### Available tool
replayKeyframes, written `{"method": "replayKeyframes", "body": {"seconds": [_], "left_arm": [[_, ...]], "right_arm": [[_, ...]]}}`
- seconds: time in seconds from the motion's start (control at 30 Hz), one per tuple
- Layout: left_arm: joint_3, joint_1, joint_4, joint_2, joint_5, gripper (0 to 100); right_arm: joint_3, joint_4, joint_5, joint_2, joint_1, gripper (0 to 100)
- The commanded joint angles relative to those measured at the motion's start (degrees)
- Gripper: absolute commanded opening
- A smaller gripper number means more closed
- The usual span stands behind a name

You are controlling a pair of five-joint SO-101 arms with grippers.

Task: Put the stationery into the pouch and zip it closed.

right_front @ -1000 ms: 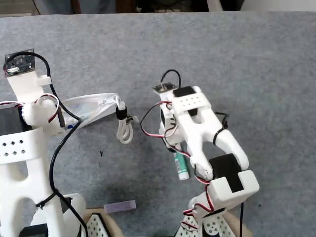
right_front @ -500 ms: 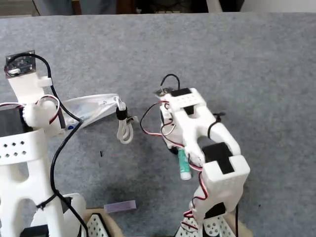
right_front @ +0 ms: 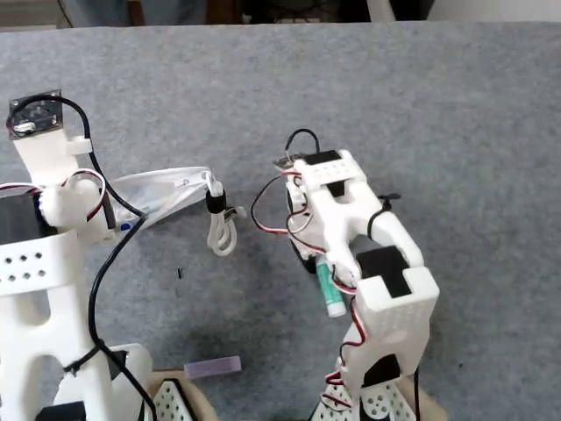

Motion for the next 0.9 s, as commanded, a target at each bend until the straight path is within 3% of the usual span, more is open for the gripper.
{"method": "replayKeyframes", "body": {"seconds": [0.0,0.13,0.43,0.57,0.77,0.87], "left_arm": [[0.22,0.48,0.26,0.0,-0.18,3],[0.22,0.48,0.26,0.0,-0.18,3],[-1.36,1.01,0.44,-0.09,-0.18,3],[-3.74,1.36,0.62,-0.53,-0.09,3],[-3.74,9.01,0.7,-6.42,0.35,3],[-3.56,9.8,0.7,-6.24,1.32,3]], "right_arm": [[-8.4,5.36,3.08,-6.46,-0.97,1.2],[-19.82,9.67,5.27,-18.33,-1.14,1.2],[-38.02,7.21,5.98,-33.8,-5.89,1.2],[-40.75,2.73,5.98,-36.18,-9.58,1.2],[-41.19,-3.52,5.54,-37.49,-11.6,1.2],[-41.27,-6.77,-0.44,-38.64,-12.31,1.2]]}}
